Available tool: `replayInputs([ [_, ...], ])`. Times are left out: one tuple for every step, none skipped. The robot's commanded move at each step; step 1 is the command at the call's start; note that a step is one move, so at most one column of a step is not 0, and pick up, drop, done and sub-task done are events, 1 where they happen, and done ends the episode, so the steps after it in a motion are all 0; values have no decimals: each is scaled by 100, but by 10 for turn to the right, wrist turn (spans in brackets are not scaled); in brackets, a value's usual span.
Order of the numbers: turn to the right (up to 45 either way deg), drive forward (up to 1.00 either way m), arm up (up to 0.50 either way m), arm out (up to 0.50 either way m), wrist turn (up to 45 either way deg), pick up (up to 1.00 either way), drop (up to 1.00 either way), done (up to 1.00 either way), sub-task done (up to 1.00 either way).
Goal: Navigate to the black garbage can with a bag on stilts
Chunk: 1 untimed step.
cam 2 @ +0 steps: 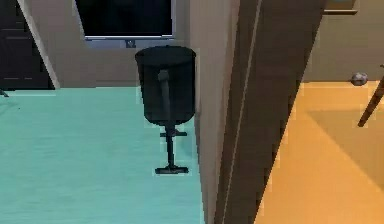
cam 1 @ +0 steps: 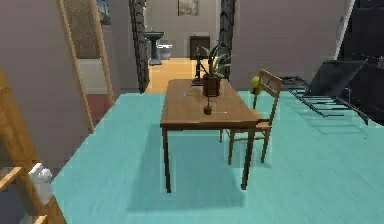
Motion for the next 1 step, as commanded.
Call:
replayInputs([
  [-30, 0, 0, 0, 0, 0, 0, 0, 0],
])
